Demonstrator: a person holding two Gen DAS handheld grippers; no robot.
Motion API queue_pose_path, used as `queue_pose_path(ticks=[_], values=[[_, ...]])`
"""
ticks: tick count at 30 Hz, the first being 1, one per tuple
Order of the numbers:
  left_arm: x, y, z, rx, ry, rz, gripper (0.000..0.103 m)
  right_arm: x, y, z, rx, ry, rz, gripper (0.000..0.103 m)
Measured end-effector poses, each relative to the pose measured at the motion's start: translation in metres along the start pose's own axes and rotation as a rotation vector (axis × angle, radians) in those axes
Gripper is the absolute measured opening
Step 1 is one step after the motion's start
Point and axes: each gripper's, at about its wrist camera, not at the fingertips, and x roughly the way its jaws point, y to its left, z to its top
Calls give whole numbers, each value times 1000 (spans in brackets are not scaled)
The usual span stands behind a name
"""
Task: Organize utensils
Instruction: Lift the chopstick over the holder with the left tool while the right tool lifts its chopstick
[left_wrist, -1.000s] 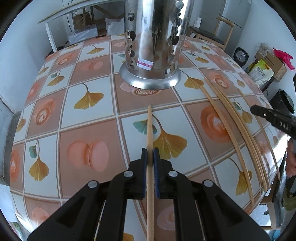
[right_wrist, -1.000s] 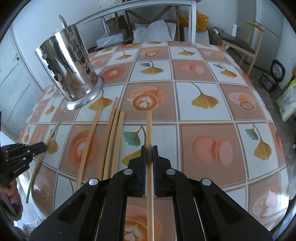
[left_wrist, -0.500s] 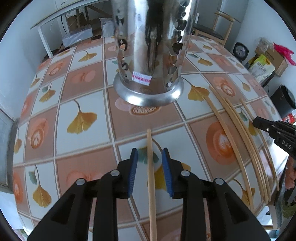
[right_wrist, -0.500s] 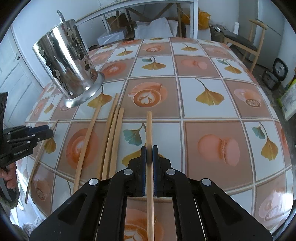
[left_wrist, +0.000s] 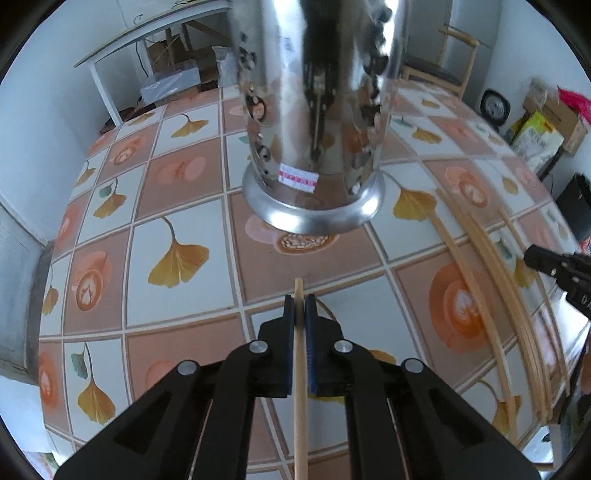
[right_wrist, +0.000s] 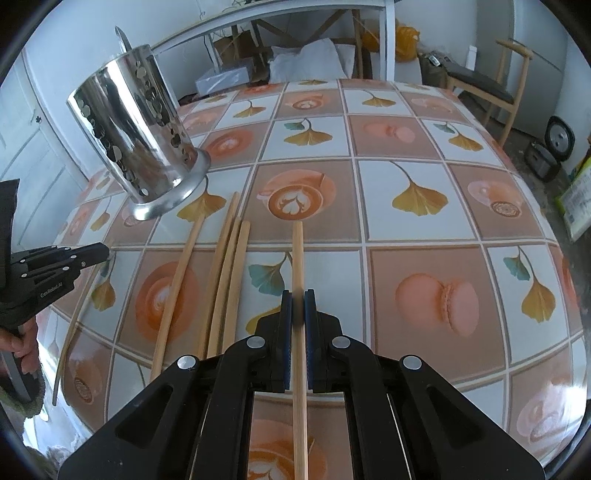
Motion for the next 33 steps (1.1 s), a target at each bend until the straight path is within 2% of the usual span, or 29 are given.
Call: queue_pose_path(ticks=[8, 11, 14, 19, 24, 30, 33], values=[[-48, 13, 5, -58, -105, -105, 5, -42, 3, 7, 12, -95, 8, 4], [-77, 20, 5, -84, -156, -170, 5, -63, 6, 11, 8, -141, 16, 4], [-108, 33, 8, -133, -210, -254, 5, -89, 8, 17, 21, -201, 67, 4], [-155, 45, 13, -145, -326, -284, 5, -123, 17, 28, 20, -285, 139, 4], [-197, 57, 26, -160, -453, -295, 5, -146, 26, 36, 6, -354, 174, 4], [-237, 70, 54, -169, -572, -328, 4, -152, 27, 39, 6, -379, 182, 4], [-259, 72, 71, -158, -647, -318, 5, -151, 25, 39, 9, -378, 182, 4]])
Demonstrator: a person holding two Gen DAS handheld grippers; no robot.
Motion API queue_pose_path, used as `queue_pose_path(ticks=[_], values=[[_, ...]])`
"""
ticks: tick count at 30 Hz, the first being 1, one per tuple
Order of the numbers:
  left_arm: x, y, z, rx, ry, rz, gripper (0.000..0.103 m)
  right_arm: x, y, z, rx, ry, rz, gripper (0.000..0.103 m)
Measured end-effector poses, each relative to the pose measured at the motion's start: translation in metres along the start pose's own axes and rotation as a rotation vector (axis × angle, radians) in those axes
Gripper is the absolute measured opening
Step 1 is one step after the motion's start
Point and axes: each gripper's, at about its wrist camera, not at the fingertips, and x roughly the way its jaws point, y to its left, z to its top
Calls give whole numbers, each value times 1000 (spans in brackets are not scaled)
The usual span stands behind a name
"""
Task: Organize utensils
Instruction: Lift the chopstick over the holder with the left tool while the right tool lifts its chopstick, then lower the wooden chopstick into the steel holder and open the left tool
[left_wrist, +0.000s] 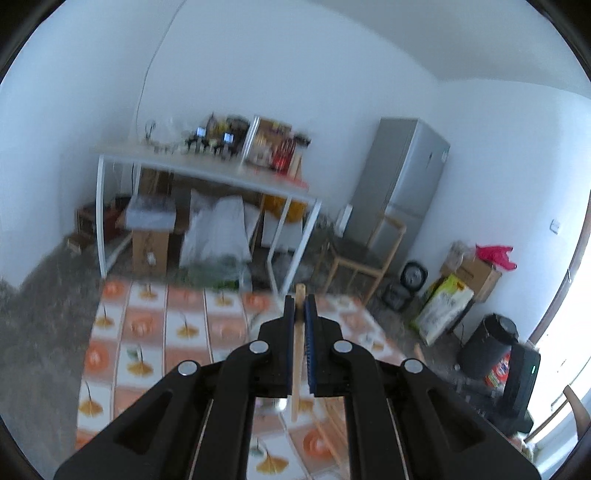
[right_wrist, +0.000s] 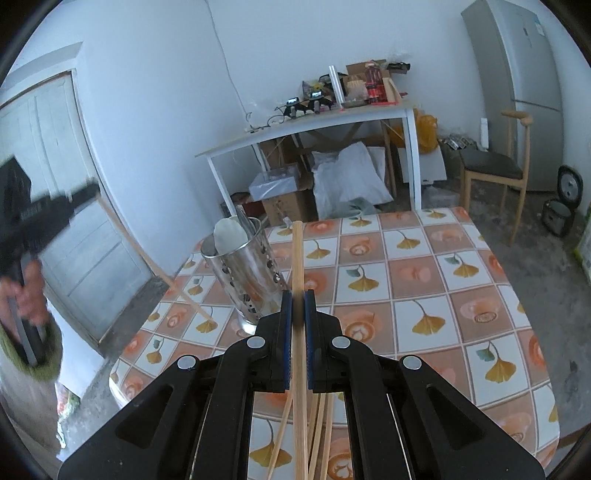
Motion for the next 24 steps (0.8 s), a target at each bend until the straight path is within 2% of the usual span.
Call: queue_pose_path(ticks=[5, 10, 17, 24], values=[[0, -11, 42, 43, -117, 10, 5, 1, -2, -1, 3, 5, -6, 4], [26, -15, 58, 91, -145, 56, 4, 3, -5, -3, 11, 10, -12, 4], [92, -5, 31, 130, -68, 149, 5, 10, -8, -6, 17, 32, -11, 4], [137, 10, -2, 121, 55, 168, 5, 16, -6, -12, 18, 55, -4, 4]])
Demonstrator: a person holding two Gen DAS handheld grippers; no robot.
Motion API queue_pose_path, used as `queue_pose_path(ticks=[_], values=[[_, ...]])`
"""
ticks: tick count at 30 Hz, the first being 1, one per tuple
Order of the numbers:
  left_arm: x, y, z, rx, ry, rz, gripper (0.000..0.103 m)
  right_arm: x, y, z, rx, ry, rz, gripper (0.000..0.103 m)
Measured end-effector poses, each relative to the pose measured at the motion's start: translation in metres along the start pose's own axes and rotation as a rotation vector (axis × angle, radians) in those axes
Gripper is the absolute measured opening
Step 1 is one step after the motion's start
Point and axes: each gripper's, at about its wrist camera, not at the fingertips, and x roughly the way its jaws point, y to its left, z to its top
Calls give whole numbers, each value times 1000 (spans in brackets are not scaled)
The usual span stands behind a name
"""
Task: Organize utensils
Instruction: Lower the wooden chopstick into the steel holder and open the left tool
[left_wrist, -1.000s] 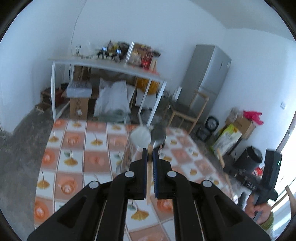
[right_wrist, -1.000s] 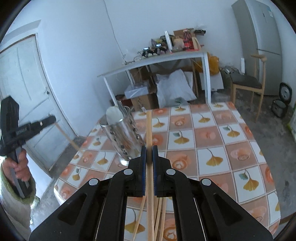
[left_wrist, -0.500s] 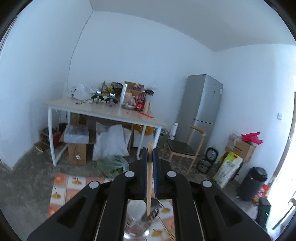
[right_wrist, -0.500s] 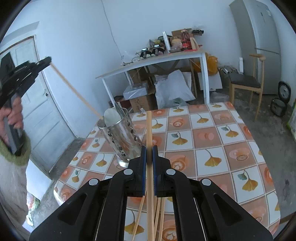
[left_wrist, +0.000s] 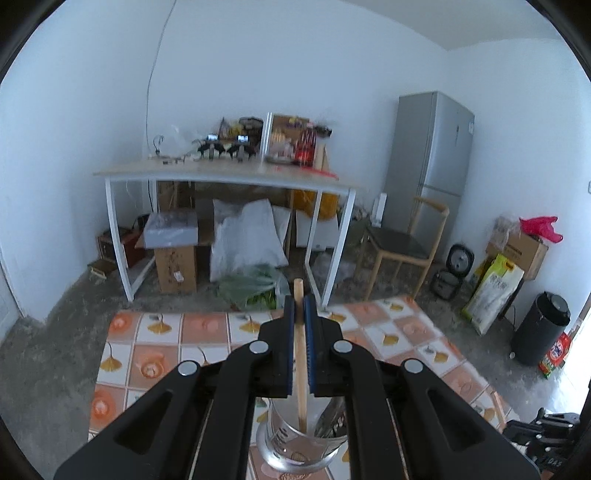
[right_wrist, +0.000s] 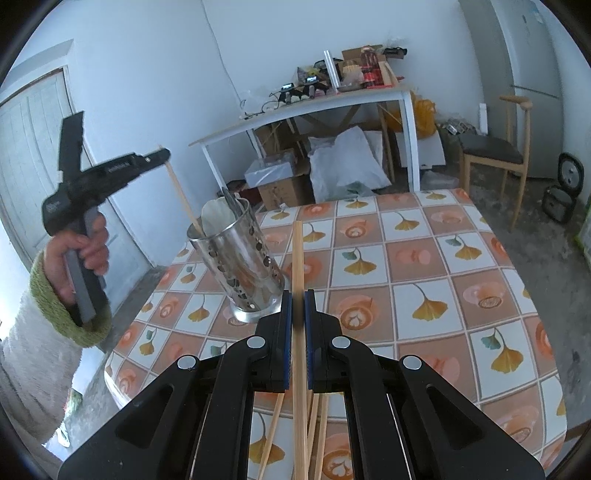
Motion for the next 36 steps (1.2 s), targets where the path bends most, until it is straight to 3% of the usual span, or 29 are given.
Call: queue_pose_path(ticks=[6, 13, 24, 30, 36], values=[[20, -5, -15, 24, 70, -6, 5, 1, 0, -1, 5, 7, 5, 4], [25, -9, -17, 45, 90, 19, 5, 2, 2, -2, 1, 12, 8, 4], [22, 22, -2, -180, 81, -123, 6, 3, 2, -2, 2, 12, 6, 4], [34, 40, -16, -275, 127, -128, 6, 1, 4, -4, -1, 19, 8, 4], [32, 43, -21, -278, 118, -124, 5, 2, 4, -4, -1, 21, 6, 4]])
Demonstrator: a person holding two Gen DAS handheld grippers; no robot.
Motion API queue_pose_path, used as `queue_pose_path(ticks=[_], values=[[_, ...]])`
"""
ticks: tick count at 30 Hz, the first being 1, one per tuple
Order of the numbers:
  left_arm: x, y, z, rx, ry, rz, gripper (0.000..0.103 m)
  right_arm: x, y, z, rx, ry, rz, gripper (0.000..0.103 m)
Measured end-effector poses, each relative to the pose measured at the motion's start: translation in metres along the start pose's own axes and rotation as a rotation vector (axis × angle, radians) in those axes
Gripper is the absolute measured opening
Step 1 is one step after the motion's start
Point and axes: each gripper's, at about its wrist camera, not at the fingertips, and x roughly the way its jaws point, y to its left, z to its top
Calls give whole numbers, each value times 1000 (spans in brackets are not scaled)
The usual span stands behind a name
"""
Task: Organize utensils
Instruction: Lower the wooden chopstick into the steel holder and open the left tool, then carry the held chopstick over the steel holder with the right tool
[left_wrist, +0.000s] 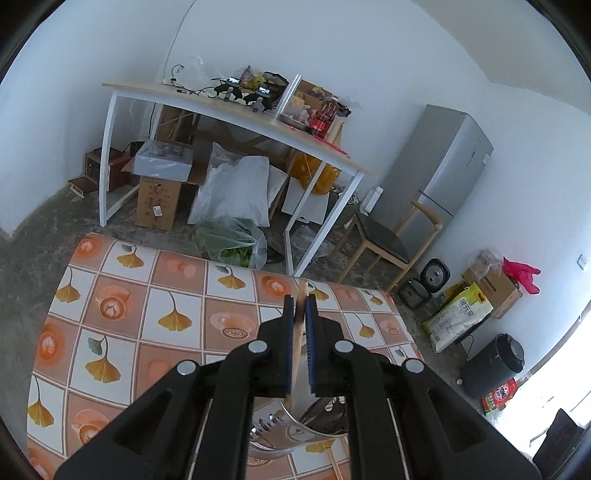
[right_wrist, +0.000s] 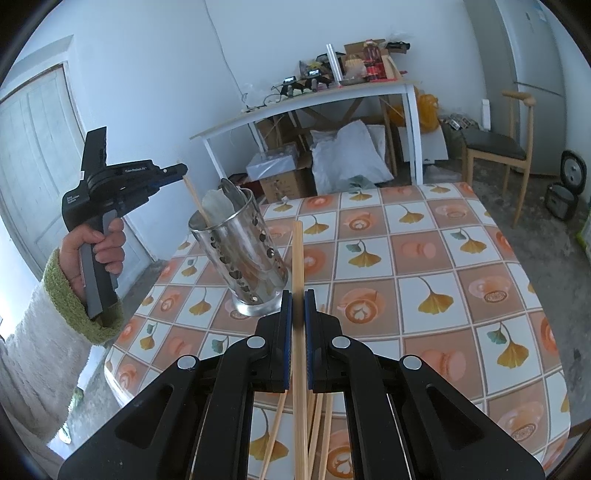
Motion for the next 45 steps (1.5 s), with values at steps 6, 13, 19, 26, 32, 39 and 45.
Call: queue_pose_path(ticks=[6, 13, 19, 26, 32, 39, 45], values=[[1, -6, -1, 42, 14, 34, 6, 0, 0, 1, -6, -4, 2, 4], [-3, -7, -4, 68, 44, 52, 38, 1, 1, 17, -18, -29, 28, 4], [-25, -6, -9, 80, 0, 86, 55, 9, 15, 49, -33, -79, 108, 4], [-73, 10, -46, 114, -61, 155, 69, 29, 39, 111, -23, -214, 308, 4], [-101, 32, -91, 121, -33, 242, 73, 68, 72, 152, -62, -320, 383, 4], [-118, 60, -125, 124, 6, 318, 73, 115, 86, 176, -79, -392, 364, 4], [-123, 74, -132, 124, 7, 351, 73, 137, 88, 175, -97, -403, 291, 5]])
